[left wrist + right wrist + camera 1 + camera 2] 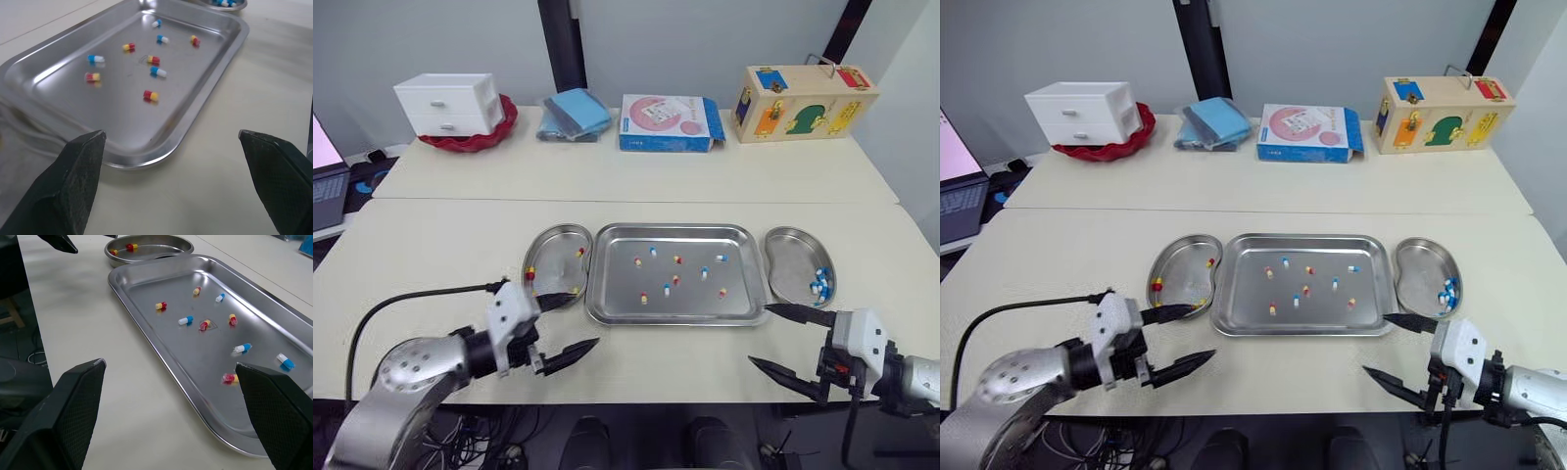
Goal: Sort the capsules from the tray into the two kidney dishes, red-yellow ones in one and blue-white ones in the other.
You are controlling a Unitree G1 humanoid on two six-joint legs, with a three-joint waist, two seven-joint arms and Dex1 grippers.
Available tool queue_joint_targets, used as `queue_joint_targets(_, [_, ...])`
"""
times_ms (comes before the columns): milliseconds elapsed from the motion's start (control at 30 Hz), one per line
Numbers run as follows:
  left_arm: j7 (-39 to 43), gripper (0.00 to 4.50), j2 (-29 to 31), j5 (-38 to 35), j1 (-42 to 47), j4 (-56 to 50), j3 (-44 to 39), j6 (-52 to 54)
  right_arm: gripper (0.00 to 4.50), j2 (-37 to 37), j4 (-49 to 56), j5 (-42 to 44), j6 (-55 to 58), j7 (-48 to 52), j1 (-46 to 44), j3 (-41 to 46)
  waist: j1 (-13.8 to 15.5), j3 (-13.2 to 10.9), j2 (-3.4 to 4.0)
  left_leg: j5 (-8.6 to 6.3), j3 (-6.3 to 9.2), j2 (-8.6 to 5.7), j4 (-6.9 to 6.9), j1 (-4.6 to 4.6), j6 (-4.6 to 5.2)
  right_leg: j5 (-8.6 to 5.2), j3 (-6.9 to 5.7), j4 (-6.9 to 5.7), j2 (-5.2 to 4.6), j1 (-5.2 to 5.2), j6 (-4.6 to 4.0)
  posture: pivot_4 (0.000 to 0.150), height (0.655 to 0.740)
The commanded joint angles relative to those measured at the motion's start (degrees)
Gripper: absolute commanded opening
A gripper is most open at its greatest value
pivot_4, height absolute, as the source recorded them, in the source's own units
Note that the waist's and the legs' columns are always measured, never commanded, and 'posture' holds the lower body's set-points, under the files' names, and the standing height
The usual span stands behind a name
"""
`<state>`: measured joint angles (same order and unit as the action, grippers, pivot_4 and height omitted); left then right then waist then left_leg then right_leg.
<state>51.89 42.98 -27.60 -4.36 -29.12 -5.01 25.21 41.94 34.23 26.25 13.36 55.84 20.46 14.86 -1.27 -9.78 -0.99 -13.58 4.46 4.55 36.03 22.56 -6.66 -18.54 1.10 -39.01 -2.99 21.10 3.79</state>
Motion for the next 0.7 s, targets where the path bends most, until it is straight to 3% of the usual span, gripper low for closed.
queue_joint_targets(33, [1.31,4.5,-1.16,1.76,8.12,4.47,5.13,0.16,4.44,-0.32,3.46,1.6,2.15,-2.5,-1.06,-0.62,0.05,-0.01,0.02,0.0,0.0,0.0,0.01,-0.01,0.0,0.0,0.0,-0.02,0.0,0.0,0.0,0.15,0.7078])
queue_joint_targets(167, [3.34,3.63,-3.23,4.94,17.43,11.82,10.62,-1.29,4.5,-0.9,5.15,1.78,3.88,-4.56,-1.16,-1.72,0.0,-0.01,0.02,0.0,0.0,0.0,0.01,0.0,0.0,0.0,0.0,-0.03,0.01,0.0,0.01,0.15,0.7078])
queue_joint_targets(233, [4.98,2.97,-4.04,6.38,22.18,15.38,13.73,-0.53,4.5,-1.24,6.01,1.74,4.55,-5.7,-1.08,-2.16,0.04,-0.02,0.0,0.01,0.01,-0.01,0.02,0.02,0.0,0.0,-0.01,-0.03,0.01,0.02,0.01,0.15,0.7078])
queue_joint_targets(433, [8.03,2.97,-6.99,10.88,30.85,23.92,19.76,-1.86,4.5,-1.86,7.84,1.62,5.97,-8.15,-0.76,-3.35,-0.11,-0.01,0.01,0.01,0.02,-0.01,0.03,0.03,0.0,0.0,-0.01,-0.03,0.02,0.02,0.01,0.15,0.7078])
queue_joint_targets(700, [9.75,2.97,-9.18,15.76,35.53,30.11,23.59,-3.13,4.5,-2.12,9.24,1.51,7.1,-10.15,-0.77,-4.61,-0.19,-0.01,0.01,0.01,0.03,-0.01,0.04,0.04,0.0,0.01,-0.01,-0.04,0.02,0.02,0.02,0.15,0.7078])
